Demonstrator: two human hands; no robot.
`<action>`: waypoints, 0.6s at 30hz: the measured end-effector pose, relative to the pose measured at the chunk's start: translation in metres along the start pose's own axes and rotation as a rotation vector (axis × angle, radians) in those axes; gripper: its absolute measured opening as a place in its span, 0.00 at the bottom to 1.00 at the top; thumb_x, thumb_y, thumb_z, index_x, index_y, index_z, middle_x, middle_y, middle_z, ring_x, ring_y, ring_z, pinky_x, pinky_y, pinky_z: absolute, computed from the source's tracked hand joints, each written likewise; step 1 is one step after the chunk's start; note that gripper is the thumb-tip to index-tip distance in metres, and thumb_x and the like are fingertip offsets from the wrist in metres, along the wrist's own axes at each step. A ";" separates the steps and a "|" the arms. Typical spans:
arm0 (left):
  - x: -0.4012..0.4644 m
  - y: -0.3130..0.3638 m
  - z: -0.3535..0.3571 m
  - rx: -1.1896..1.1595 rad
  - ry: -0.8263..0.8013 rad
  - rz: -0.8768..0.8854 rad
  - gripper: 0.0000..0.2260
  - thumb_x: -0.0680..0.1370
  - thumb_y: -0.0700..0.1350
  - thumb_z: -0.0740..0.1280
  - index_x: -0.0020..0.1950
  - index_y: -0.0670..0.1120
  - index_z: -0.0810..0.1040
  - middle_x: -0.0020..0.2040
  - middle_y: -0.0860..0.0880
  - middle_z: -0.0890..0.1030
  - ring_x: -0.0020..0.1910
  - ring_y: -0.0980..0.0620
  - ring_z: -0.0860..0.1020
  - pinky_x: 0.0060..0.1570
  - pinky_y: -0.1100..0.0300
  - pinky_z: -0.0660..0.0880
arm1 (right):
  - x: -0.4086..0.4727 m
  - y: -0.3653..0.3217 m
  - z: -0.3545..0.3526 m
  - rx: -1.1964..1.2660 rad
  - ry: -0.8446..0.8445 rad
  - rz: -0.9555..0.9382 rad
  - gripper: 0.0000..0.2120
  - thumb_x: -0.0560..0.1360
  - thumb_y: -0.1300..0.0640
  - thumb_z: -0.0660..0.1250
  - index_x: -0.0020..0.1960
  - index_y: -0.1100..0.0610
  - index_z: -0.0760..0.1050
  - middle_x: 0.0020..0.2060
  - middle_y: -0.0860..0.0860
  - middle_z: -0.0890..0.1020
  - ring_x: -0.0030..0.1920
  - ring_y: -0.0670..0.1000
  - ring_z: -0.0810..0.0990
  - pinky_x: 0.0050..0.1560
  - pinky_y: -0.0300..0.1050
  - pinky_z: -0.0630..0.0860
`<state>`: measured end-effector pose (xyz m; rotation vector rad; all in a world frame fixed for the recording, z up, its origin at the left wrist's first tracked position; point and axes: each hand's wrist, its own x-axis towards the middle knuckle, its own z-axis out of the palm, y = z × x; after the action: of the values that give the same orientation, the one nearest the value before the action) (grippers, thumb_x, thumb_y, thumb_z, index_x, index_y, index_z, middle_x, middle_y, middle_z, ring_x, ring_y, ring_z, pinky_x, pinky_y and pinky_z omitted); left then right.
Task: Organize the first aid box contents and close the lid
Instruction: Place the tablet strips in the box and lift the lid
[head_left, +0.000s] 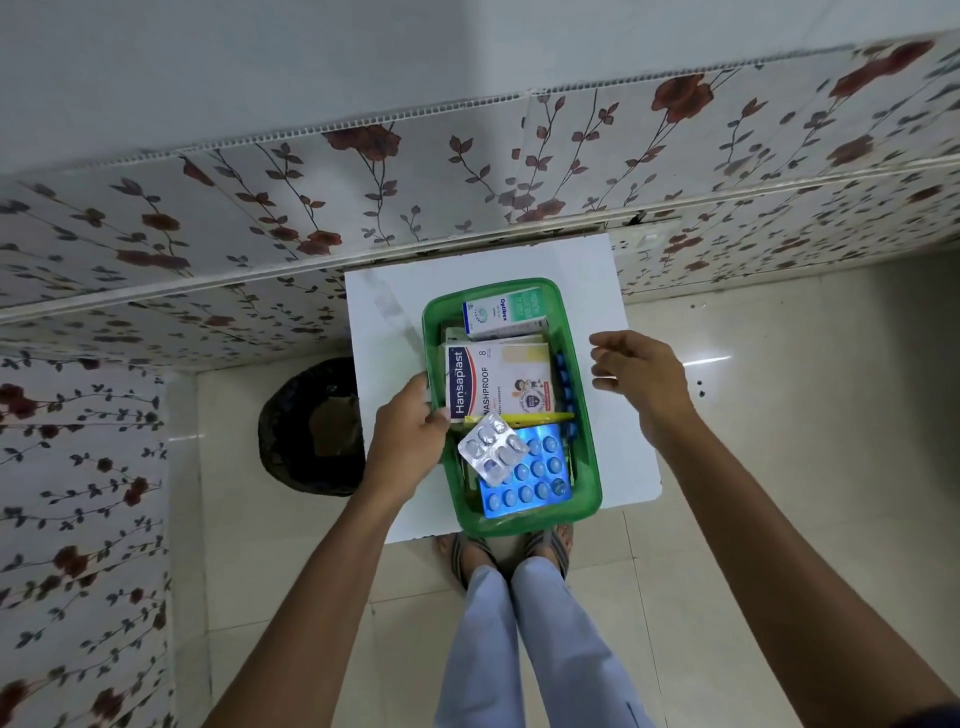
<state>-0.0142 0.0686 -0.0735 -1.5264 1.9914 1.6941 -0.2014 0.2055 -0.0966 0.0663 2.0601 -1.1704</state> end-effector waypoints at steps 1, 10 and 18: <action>-0.002 -0.001 -0.003 -0.025 0.004 0.004 0.16 0.75 0.36 0.60 0.50 0.58 0.75 0.50 0.44 0.84 0.48 0.44 0.82 0.48 0.39 0.79 | 0.002 0.003 0.000 -0.005 -0.024 0.023 0.09 0.73 0.64 0.63 0.50 0.56 0.79 0.40 0.53 0.80 0.41 0.53 0.78 0.46 0.45 0.79; -0.012 0.015 -0.048 -0.277 0.110 0.001 0.15 0.77 0.33 0.60 0.49 0.53 0.76 0.43 0.50 0.82 0.42 0.50 0.81 0.43 0.47 0.79 | -0.002 0.028 0.037 -0.884 -0.098 -0.126 0.21 0.73 0.51 0.66 0.60 0.62 0.67 0.52 0.62 0.80 0.51 0.62 0.78 0.44 0.48 0.72; -0.011 -0.011 -0.062 -0.281 0.153 -0.106 0.13 0.77 0.33 0.59 0.56 0.47 0.76 0.51 0.41 0.81 0.48 0.41 0.80 0.48 0.42 0.78 | -0.005 0.002 0.017 -0.630 0.036 -0.153 0.15 0.73 0.60 0.61 0.59 0.60 0.76 0.50 0.59 0.83 0.46 0.57 0.79 0.48 0.41 0.72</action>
<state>0.0296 0.0270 -0.0514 -1.8682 1.7578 1.9317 -0.1868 0.1950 -0.0999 -0.3801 2.4059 -0.5594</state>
